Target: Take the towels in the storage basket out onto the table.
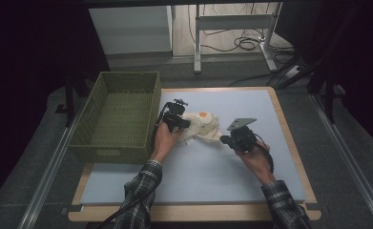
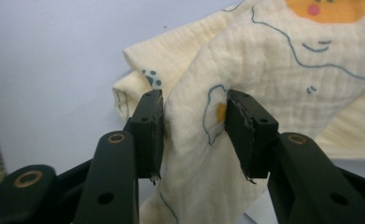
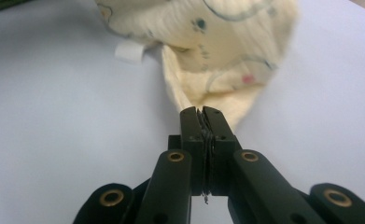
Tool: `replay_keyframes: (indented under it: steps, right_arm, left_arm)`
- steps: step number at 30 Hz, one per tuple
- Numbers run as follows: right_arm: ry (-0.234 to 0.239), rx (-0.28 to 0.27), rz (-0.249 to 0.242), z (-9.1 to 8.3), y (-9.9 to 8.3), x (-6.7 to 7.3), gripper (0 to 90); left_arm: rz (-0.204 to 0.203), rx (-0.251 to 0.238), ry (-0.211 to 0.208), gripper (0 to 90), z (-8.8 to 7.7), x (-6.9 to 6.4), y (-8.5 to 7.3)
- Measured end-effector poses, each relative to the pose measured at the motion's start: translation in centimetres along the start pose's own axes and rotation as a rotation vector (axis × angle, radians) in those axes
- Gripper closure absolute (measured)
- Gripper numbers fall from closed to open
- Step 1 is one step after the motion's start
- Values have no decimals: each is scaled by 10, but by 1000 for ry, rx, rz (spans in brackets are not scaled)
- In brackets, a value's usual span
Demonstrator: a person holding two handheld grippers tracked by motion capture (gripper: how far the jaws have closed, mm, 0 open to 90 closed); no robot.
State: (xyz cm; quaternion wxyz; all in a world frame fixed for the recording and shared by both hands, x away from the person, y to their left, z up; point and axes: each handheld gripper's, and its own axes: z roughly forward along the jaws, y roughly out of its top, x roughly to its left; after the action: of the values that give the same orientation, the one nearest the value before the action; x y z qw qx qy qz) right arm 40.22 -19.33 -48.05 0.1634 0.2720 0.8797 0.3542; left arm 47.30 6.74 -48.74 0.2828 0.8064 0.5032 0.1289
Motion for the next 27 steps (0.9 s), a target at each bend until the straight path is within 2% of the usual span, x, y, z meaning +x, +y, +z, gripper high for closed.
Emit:
replay_keyframes:
  steps: [2,3,7,11,13,15,16,19,20,21,23,26,27]
  right_arm:
    - [-1,0,3,-6,-4,-1,882]
    - [-11,1,8,-16,-11,-3,882]
    - [-72,26,18,-45,-39,-12,882]
    - [-114,43,82,-63,-65,-28,882]
    - [-88,40,138,-71,-83,-38,880]
    - [-80,39,148,-72,-87,-39,878]
    - [-58,23,167,-77,-97,-40,867]
    - [-46,9,181,-81,-100,-40,856]
    - [-46,-11,189,-85,-102,-40,820]
    - [-46,-11,189,-85,-102,-40,820]
    - [-62,-11,180,-91,-105,-38,773]
    - [-56,-17,186,-96,-108,-37,736]
    - [-55,-23,193,-97,-109,-36,728]
  left_arm:
    - [5,-3,0,570,-1,-2,0]
    - [9,-4,-3,567,-2,-4,0]
    - [22,-1,-16,530,-3,-9,-1]
    - [28,4,-31,488,-4,-14,-4]
    - [30,7,-64,453,-6,-19,-8]
    - [43,8,-72,452,-9,-23,-11]
    - [44,0,-85,442,-12,-27,-15]
    - [60,-10,-101,442,-18,-31,-23]
    - [62,-33,-122,443,-25,-34,-31]
    - [62,-33,-122,449,-25,-34,-31]
    - [64,-48,-140,453,-34,-35,-47]
    - [68,-57,-156,467,-35,-34,-63]
    - [68,-57,-156,481,-35,-34,-63]
